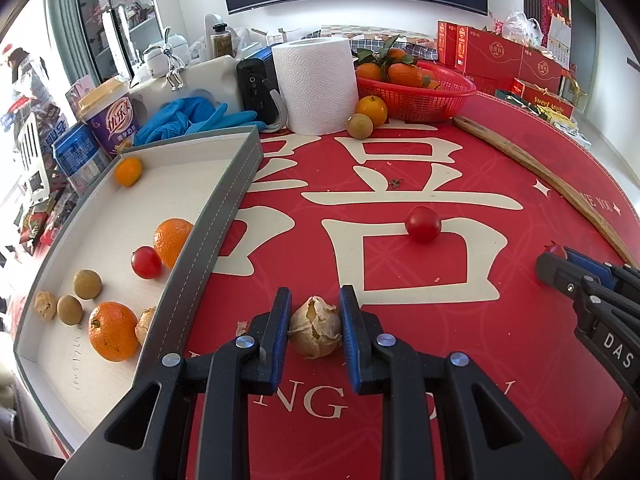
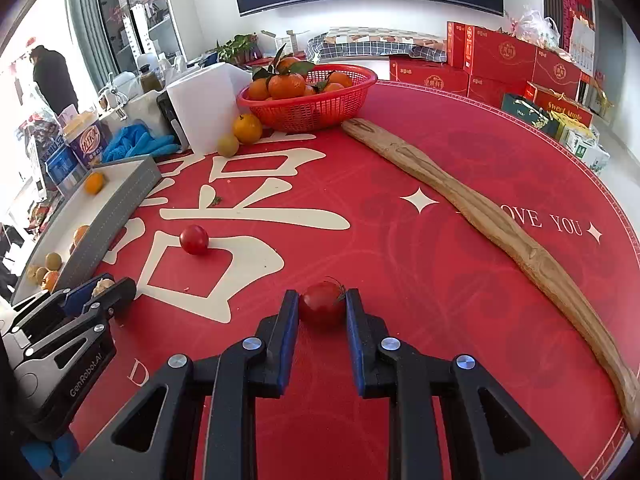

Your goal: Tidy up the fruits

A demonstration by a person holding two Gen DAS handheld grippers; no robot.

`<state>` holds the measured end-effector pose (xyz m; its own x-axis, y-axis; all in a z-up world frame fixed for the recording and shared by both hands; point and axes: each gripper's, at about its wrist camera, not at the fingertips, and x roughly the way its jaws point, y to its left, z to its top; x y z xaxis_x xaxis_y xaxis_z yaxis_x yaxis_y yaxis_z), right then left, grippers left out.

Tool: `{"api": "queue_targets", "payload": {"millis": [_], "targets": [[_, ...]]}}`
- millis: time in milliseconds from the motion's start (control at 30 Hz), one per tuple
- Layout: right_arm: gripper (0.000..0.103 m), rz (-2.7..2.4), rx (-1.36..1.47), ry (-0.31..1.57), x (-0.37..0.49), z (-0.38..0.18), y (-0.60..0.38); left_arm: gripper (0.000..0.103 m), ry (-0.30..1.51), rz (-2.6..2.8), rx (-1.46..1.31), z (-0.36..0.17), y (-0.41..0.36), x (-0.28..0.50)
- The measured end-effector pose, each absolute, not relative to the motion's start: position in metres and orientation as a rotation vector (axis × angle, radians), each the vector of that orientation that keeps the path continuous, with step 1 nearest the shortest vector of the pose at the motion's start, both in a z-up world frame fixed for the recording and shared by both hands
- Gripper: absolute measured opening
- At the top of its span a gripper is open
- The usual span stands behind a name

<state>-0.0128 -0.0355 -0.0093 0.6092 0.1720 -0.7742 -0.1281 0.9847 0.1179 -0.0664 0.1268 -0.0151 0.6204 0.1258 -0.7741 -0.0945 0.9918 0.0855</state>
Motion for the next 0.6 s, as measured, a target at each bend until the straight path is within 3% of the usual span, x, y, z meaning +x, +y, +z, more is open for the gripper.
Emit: {"api": "queue_targets", "payload": {"millis": [600], "targets": [[0.024,0.17,0.049,0.899,-0.0129,-0.0097,-0.0335,0.026,0.891,0.137,0.063,-0.0158,0.1242,-0.0657]]}}
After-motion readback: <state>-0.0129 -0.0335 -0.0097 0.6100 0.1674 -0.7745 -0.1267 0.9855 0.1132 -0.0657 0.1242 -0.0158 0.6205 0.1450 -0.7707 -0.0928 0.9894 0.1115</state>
